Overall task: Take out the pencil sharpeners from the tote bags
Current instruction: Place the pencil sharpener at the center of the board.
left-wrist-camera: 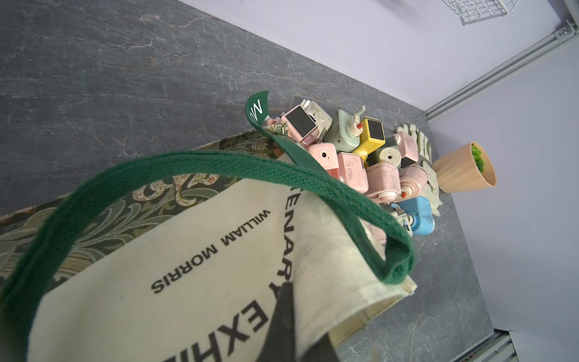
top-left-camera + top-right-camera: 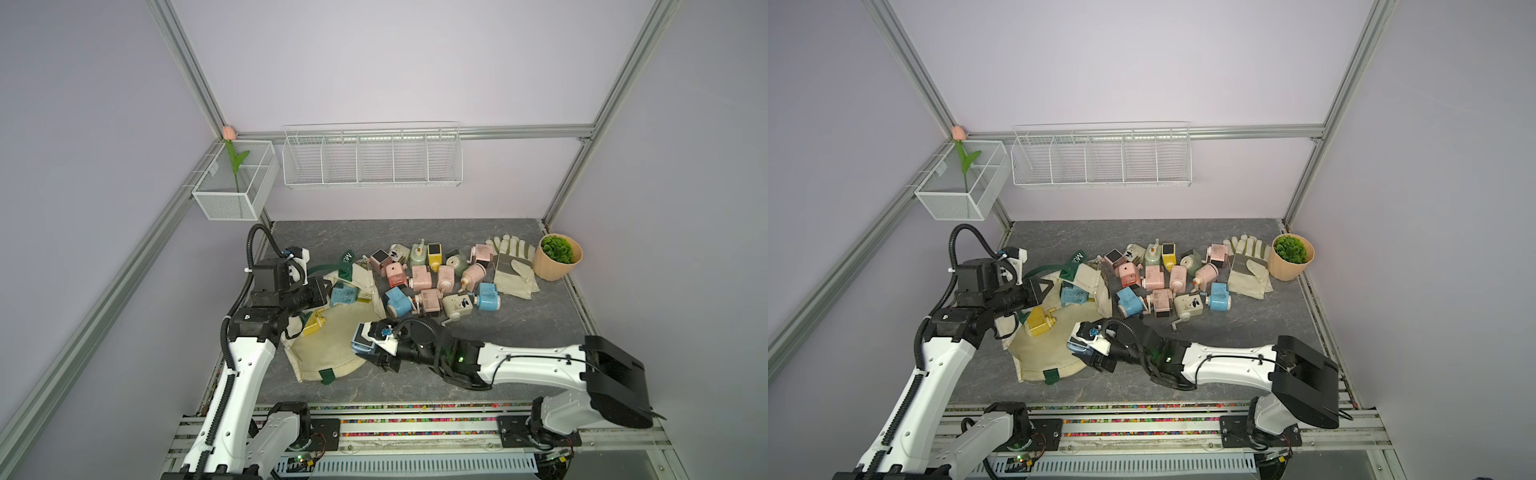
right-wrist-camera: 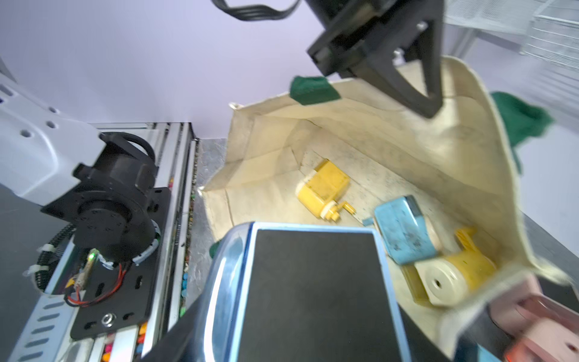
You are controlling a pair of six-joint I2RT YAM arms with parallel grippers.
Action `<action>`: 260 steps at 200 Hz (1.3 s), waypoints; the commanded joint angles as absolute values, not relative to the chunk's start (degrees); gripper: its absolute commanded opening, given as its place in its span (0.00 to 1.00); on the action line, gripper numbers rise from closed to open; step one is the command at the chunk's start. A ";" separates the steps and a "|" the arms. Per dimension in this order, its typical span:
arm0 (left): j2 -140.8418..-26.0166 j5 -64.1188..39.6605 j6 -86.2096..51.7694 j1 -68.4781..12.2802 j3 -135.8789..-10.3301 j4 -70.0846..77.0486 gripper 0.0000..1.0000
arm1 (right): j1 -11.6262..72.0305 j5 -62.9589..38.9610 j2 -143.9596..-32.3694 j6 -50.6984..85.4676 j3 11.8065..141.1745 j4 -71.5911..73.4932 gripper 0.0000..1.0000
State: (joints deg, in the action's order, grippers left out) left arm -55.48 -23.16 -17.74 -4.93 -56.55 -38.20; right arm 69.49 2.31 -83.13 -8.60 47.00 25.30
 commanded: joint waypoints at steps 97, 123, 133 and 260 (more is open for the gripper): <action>-54.32 -23.23 -18.21 -5.02 -58.13 -37.92 0.00 | 47.50 38.75 -65.48 8.88 31.73 12.50 0.53; -53.99 -23.34 -18.25 -5.01 -58.01 -37.79 0.00 | 41.68 40.41 -61.93 15.09 28.77 10.02 0.53; -53.98 -23.37 -18.21 -5.01 -58.05 -37.79 0.00 | 39.88 40.76 -60.82 16.90 28.10 8.65 0.53; -54.31 -22.96 -18.11 -5.01 -58.19 -37.97 0.00 | 36.82 40.69 -58.02 24.26 24.00 2.78 0.56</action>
State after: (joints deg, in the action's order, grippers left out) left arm -55.22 -23.38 -17.89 -4.93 -56.55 -38.46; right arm 37.08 40.69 -58.41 22.35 24.67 1.34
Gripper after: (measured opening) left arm 0.048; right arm 0.667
